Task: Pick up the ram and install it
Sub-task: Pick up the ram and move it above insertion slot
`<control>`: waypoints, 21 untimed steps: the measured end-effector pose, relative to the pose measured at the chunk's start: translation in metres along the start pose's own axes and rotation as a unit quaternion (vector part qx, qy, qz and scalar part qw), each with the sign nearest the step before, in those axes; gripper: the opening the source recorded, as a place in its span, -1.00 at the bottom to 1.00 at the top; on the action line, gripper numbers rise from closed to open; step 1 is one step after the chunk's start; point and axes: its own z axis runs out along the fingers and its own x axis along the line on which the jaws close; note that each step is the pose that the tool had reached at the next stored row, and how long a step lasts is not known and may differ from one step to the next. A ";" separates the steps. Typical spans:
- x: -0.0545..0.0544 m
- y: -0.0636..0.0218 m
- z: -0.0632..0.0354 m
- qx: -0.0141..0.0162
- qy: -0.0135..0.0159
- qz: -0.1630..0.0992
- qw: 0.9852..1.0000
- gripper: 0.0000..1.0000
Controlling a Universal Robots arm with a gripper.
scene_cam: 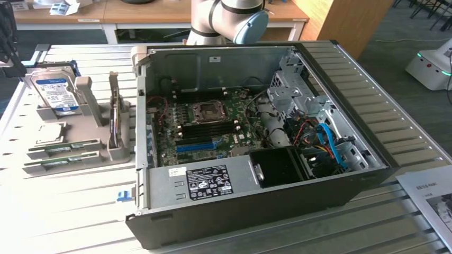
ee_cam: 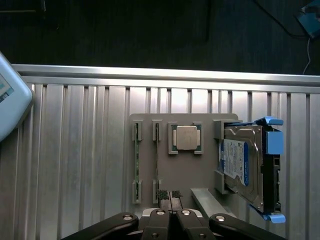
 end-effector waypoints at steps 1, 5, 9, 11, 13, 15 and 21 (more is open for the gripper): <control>0.000 0.0000 0.0006 0.000 0.000 0.000 1.000 -0.74; 0.000 -0.0002 0.0043 0.000 -0.004 0.000 1.000 -0.74; 0.000 -0.0003 0.0092 0.000 -0.006 0.000 1.000 -0.74; 0.000 -0.0005 0.0118 0.000 -0.006 0.000 1.000 -0.74; 0.000 -0.0006 0.0145 0.000 -0.006 0.000 1.000 -0.74; 0.000 -0.0007 0.0172 0.000 -0.006 0.000 1.000 -0.74; 0.001 -0.0011 0.0245 0.000 -0.006 0.000 1.000 -0.74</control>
